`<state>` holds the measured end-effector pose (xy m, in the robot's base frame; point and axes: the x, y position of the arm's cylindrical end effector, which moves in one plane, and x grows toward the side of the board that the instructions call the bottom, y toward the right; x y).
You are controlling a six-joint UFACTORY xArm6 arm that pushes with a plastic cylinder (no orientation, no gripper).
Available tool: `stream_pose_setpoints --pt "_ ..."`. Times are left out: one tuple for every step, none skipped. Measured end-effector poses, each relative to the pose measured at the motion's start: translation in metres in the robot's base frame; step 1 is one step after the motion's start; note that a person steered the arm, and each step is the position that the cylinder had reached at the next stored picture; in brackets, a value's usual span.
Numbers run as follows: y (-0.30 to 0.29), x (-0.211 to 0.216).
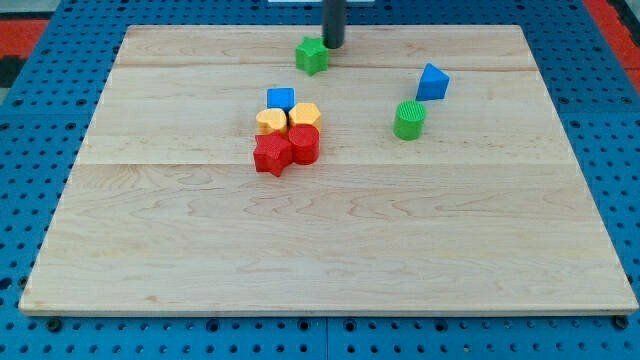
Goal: Place the green star to the left of the blue cube
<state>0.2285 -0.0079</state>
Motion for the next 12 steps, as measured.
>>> stream_pose_setpoints --pt "-0.06 0.051" --pt "-0.092 0.055" --pt "-0.107 0.065" --pt "-0.126 0.078" --pt "-0.129 0.044" --pt "-0.053 0.029" --pt "-0.04 0.046" --pt "-0.052 0.063" --pt "-0.094 0.068" --pt "-0.118 0.075" --pt "-0.107 0.09" --pt "-0.105 0.095"
